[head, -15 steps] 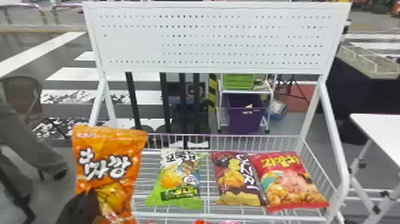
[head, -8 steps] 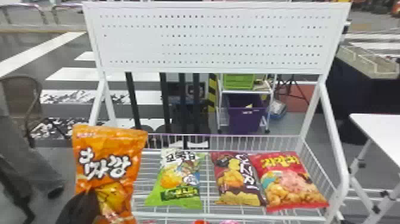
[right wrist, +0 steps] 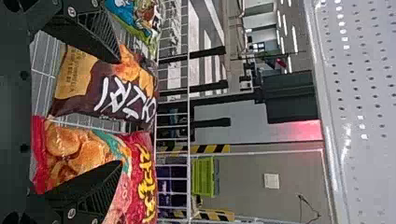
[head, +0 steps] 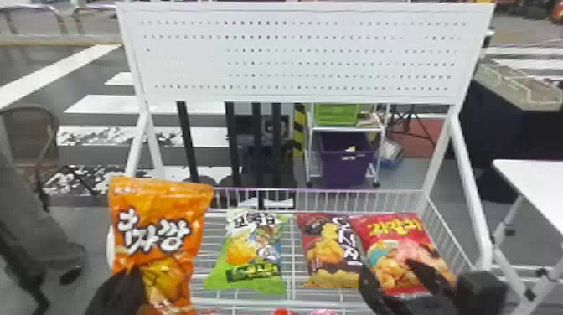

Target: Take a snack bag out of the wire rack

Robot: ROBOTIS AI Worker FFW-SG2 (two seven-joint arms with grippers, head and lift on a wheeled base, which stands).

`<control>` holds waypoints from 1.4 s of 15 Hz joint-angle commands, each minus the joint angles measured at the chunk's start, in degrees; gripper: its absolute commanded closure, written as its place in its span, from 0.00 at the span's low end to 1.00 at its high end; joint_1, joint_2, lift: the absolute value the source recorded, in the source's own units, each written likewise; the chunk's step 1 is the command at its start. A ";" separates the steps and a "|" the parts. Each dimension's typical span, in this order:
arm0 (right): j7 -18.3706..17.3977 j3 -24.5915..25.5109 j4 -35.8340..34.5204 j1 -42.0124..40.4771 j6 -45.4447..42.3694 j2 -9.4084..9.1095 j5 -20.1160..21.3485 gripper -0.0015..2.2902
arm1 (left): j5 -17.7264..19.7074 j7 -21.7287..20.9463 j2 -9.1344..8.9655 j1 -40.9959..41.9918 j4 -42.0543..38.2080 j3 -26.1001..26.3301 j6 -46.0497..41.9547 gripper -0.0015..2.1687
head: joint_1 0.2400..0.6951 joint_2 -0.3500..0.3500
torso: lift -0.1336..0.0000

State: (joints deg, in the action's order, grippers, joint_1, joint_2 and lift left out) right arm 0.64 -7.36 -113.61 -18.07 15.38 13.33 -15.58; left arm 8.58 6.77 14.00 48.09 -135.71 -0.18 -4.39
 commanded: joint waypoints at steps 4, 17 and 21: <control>-0.38 -6.26 12.71 15.96 8.31 -1.90 -2.87 0.06 | 0.04 0.00 -0.29 -1.16 1.50 0.27 0.14 0.90 | 0.57 0.50 | 1.00; -5.21 -10.22 14.91 21.06 19.74 -2.08 -2.26 0.98 | 0.04 0.00 -0.29 -1.77 2.47 0.53 0.31 0.90 | 0.57 0.50 | 1.00; -6.00 -9.87 9.37 18.86 19.74 -1.73 -2.26 0.98 | 0.04 0.00 -0.29 -1.77 2.47 0.62 0.31 0.90 | 0.57 0.50 | 1.00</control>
State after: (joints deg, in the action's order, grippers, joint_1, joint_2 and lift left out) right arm -5.17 -17.52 -101.39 1.94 35.14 11.38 -17.84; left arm 8.61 6.76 13.71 46.32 -133.23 0.44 -4.08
